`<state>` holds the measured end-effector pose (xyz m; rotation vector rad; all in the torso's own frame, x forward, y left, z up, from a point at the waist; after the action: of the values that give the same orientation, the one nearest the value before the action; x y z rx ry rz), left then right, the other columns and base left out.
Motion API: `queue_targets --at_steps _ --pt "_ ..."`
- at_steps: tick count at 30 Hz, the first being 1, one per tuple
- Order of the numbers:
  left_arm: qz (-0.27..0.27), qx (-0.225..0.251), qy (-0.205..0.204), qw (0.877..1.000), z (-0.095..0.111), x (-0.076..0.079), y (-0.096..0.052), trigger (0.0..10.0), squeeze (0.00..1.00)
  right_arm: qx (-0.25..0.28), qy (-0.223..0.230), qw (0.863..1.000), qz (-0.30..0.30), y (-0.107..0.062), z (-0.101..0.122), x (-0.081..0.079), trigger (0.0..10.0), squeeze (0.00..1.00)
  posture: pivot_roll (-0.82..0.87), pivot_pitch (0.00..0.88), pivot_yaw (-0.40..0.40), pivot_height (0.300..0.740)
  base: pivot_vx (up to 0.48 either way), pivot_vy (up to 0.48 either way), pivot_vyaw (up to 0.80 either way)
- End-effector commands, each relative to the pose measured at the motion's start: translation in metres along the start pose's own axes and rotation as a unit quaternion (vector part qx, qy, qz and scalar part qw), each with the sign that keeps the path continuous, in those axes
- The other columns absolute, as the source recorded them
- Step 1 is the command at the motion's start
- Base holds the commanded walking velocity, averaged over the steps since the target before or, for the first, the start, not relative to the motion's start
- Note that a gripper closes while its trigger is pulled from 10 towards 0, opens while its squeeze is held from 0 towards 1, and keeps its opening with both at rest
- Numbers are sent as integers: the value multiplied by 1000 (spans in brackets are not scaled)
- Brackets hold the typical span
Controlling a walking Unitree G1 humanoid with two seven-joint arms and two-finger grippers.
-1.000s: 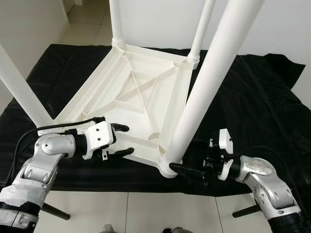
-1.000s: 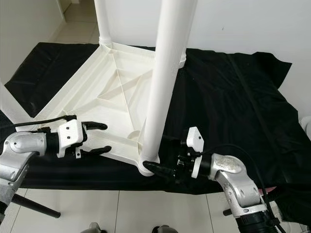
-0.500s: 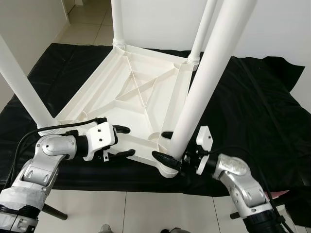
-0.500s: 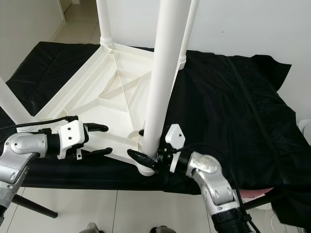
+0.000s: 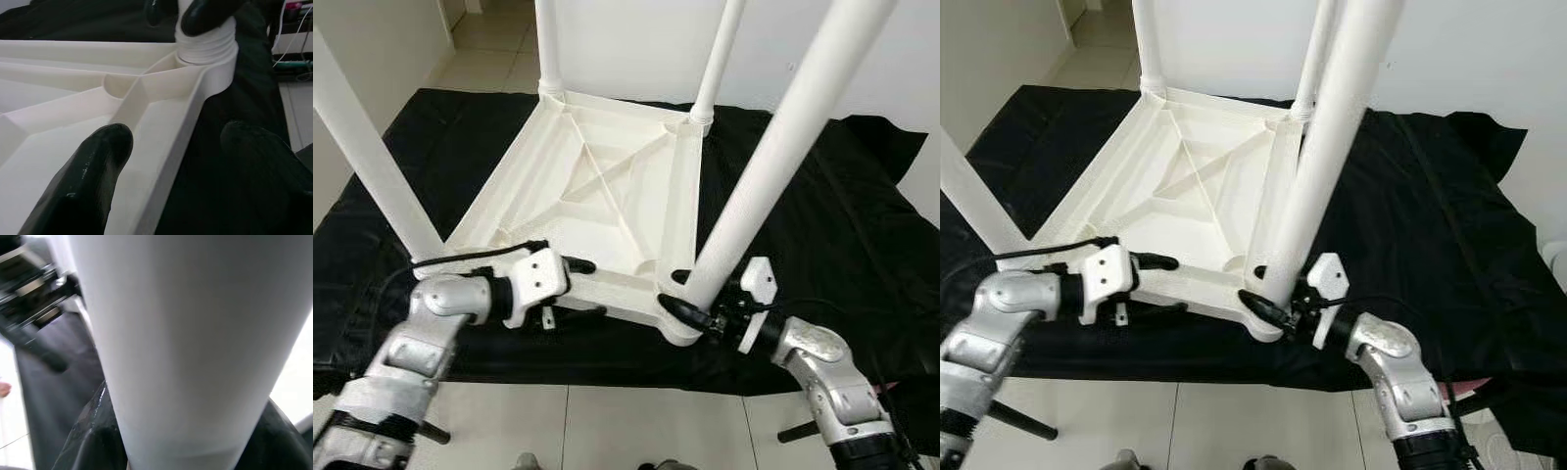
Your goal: Building children table
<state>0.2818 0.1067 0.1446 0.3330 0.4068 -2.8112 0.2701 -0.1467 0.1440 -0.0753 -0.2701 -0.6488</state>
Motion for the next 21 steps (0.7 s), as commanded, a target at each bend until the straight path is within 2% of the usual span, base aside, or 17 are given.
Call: queue_targets --at_steps 1,5,7,10,11,12,16,18,21 --pt "38 12 -2 999 3 -2 4 10000 0 5 0 1000 -19 -6 2 3 0 0 -61 47 -32 740 0 0 0" --pt "61 21 -7 998 2 -2 16 10000 0 -3 11 998 -68 -15 -1 6 0 0 -66 41 -34 740 0 0 0" --pt "61 21 -8 998 2 -2 17 10000 0 -4 11 997 -76 -16 -2 7 0 0 -68 40 -34 740 0 0 0" --pt "57 28 -12 998 4 0 22 10000 0 -13 19 989 -146 -22 -5 10 0 0 -71 40 -35 740 0 0 0" --pt "57 28 -12 998 4 0 22 10000 0 -13 19 989 -146 -22 -5 10 0 0 -71 40 -35 740 0 0 0" --pt "59 30 -13 998 4 -1 23 10000 0 -29 15 980 -196 -24 -8 12 0 0 -78 41 -29 740 0 0 0" --pt "61 29 -14 998 4 -3 24 10000 0 -52 16 972 -231 -26 -14 14 0 0 -82 43 -27 740 0 0 0" --pt "63 27 -14 998 2 -5 26 10000 0 -73 19 957 -280 -26 -20 17 0 0 -83 44 -26 740 0 0 0" --pt "71 25 -13 997 1 -10 30 10000 0 -81 20 944 -319 -19 -22 16 0 0 -86 49 -26 740 0 0 0"
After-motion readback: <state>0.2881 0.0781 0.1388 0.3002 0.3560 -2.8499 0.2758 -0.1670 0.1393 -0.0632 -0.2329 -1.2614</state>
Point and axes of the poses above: a point about 5 cm out from each wrist's last joint towards the gripper, its own y axis pointing out of the wrist towards the gripper, its own z axis along the axis of the wrist's last joint, x = y × z, the point moved 2 cm from there along y, pointing out of the wrist towards the gripper, and after that the axes turned 9 degrees about -y, right-handed, at the moved point
